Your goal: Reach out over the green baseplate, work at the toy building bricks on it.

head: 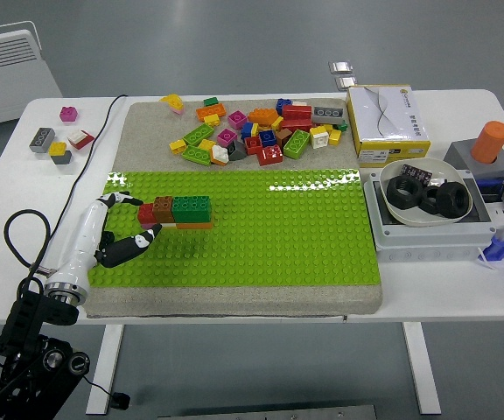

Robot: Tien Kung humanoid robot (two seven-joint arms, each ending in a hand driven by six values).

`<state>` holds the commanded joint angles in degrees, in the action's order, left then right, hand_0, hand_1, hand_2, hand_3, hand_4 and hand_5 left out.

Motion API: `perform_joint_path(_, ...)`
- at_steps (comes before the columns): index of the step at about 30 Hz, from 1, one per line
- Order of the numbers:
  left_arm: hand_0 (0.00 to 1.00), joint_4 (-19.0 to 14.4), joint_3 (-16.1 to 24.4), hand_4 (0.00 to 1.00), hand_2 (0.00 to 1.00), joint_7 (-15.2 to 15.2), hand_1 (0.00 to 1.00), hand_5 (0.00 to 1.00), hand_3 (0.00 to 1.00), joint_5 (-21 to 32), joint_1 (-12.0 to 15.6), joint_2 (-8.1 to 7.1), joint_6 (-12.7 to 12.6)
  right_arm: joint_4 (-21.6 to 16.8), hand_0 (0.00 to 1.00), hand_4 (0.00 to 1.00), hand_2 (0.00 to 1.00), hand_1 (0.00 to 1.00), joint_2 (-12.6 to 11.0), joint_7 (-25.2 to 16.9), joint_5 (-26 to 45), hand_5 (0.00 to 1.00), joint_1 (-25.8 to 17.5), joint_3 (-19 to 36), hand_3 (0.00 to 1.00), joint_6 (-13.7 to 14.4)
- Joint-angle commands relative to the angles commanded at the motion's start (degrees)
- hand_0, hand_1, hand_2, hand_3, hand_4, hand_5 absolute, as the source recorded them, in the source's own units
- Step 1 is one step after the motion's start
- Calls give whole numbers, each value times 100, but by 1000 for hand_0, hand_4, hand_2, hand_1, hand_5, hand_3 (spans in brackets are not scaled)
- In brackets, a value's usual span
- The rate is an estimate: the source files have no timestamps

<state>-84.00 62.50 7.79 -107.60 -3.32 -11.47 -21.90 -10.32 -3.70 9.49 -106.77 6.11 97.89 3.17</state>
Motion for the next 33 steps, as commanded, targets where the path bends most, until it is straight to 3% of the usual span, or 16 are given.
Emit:
perform_joint_path(4,862,22,-59,823,842,-98,855,333,657,49,22,-7,-13,0,513,779,810,730,-53,-5,533,869,19,-452,796,-11)
perform_joint_path(9,862,-37,-171,797,846,-470,857,302,653,216,71,-52,-14,0,513,787,801,728,-136,-22,195,838,87,5,789,-101)
perform_joint_path(14,862,-48,-177,776,847,-625,860,270,664,293,135,-64,-10,0,513,787,811,735,-183,-8,99,838,54,165,789,-111)
perform_joint_path(20,863,-36,-69,777,844,-609,860,272,671,247,200,-115,95,0,513,784,814,733,-140,42,13,835,13,135,788,-75)
perform_joint_path(27,861,-12,356,773,839,-787,855,269,669,185,353,-195,139,0,513,767,799,719,-33,71,283,842,-32,-298,786,-6)
perform_joint_path(28,861,-3,435,773,839,-805,855,269,669,155,364,-218,175,0,513,767,799,719,-20,75,334,842,-38,-366,786,5)
perform_joint_path(29,821,9,519,756,782,-823,788,200,701,122,368,-252,220,0,513,764,797,717,-4,79,376,845,-43,-426,787,17)
perform_joint_path(33,821,126,740,756,782,-769,788,200,701,-62,291,-521,530,0,513,764,797,717,45,96,368,845,-52,-489,787,39)
